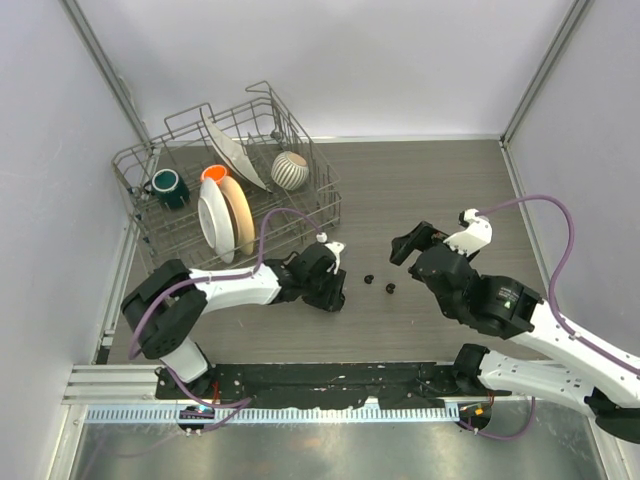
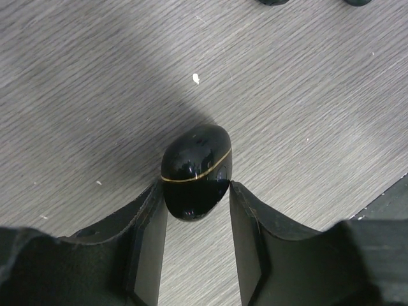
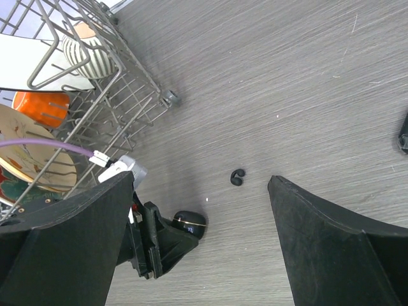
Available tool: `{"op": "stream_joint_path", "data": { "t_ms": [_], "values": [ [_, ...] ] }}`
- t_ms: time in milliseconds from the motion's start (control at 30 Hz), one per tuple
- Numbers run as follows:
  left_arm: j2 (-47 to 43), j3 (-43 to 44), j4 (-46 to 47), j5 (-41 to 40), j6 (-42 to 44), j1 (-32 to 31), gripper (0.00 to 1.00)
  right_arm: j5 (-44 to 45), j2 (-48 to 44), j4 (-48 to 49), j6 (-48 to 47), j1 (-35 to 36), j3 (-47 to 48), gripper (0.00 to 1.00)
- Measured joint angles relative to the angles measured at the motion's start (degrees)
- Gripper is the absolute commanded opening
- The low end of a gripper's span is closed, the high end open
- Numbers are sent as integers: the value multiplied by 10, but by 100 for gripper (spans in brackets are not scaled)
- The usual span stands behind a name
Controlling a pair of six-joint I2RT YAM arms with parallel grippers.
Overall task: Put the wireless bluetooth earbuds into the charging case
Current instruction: Place the charging case at the center of the board, then pick up the charging case at the center of the board.
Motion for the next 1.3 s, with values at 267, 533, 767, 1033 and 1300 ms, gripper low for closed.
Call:
{"op": "stream_joint_path", "data": {
  "t_ms": [267,533,767,1033,1300],
  "values": [
    [-61,5,-52,-21,12,0,56,0,14,-5,-20,-18,0,95],
    [-142,25,-85,-29,27,0,55,-39,42,-24,-38,-137,-8,100],
    [-262,22,-68,-29,42,0,99,-135,58,-31,-85,-374,-49,100],
    [-400,-64,34,-31,52,0,100,-212,124,-24,-147,-537,-89,95],
    [-449,-98,53,-31,60,0,100,-235,198,24,-185,-554,-111,82]
  ]
}}
